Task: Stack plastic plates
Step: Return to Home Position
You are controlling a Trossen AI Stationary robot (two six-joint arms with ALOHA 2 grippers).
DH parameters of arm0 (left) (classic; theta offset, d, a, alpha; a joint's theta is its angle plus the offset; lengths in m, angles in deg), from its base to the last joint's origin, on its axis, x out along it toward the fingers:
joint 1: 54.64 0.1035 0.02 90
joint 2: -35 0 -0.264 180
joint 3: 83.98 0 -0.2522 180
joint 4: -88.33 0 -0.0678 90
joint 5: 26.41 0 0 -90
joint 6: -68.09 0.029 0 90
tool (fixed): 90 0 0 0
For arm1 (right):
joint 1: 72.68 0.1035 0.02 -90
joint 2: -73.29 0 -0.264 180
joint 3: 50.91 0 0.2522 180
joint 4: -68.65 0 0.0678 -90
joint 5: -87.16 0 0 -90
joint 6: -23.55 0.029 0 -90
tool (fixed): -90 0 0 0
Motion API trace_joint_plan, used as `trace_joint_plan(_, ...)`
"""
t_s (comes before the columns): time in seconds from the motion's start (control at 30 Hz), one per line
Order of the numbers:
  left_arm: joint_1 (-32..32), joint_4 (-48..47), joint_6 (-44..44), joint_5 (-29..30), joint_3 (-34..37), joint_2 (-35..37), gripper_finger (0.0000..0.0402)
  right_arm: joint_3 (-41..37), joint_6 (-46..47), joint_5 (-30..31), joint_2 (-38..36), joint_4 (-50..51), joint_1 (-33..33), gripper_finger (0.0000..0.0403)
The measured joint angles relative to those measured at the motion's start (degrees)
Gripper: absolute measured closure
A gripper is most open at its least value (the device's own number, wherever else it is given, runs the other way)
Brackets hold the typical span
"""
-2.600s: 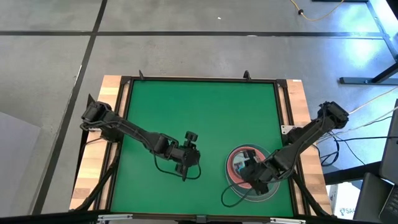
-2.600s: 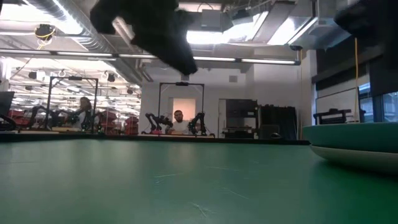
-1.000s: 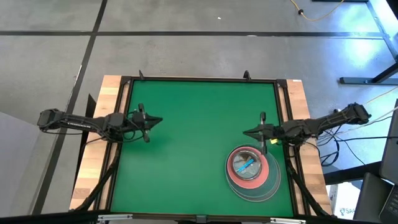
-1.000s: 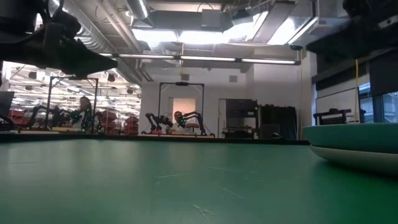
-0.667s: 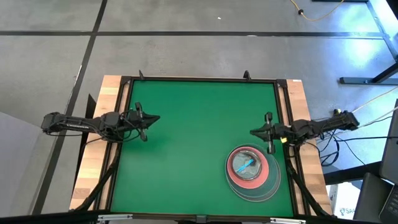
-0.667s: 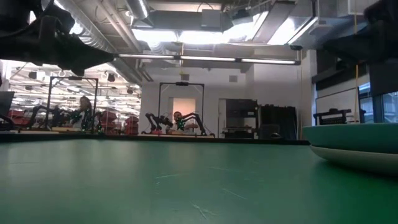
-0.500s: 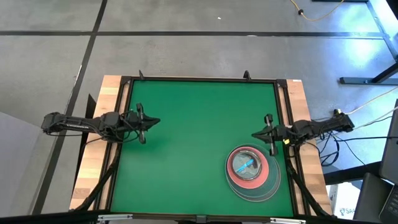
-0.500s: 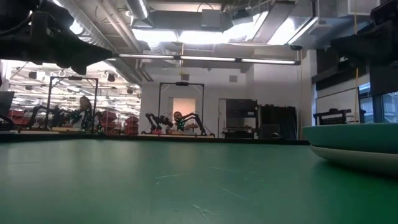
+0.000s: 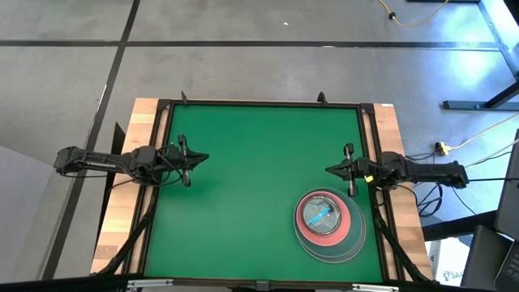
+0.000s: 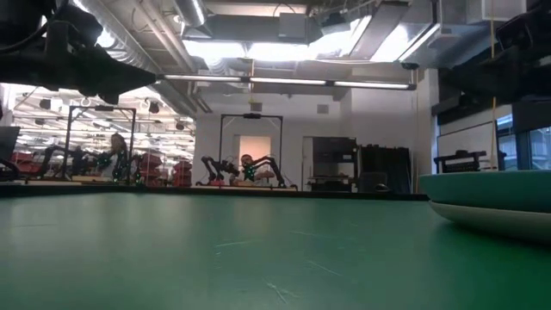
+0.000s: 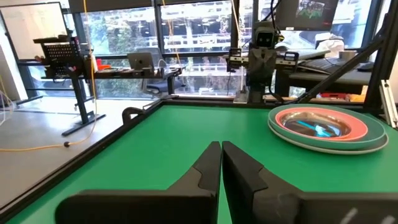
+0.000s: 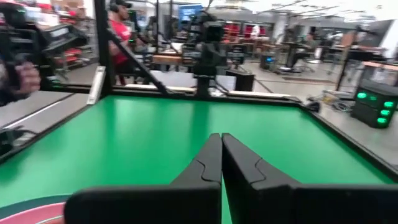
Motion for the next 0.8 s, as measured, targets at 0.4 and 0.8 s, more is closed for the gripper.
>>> trace_joint_plan(0.4, 0.0, -0.09, -0.15, 0.02, 0.0, -0.04, 0.0392, 0.0, 0.09, 1.62, 0.09, -0.04, -2.25, 0.0398)
trace_joint_plan(0.8, 0.0, -0.11, -0.22, 0.02, 0.0, -0.04, 0.0392, -0.02, 0.09, 1.76, 0.09, -0.01, -2.22, 0.0397)
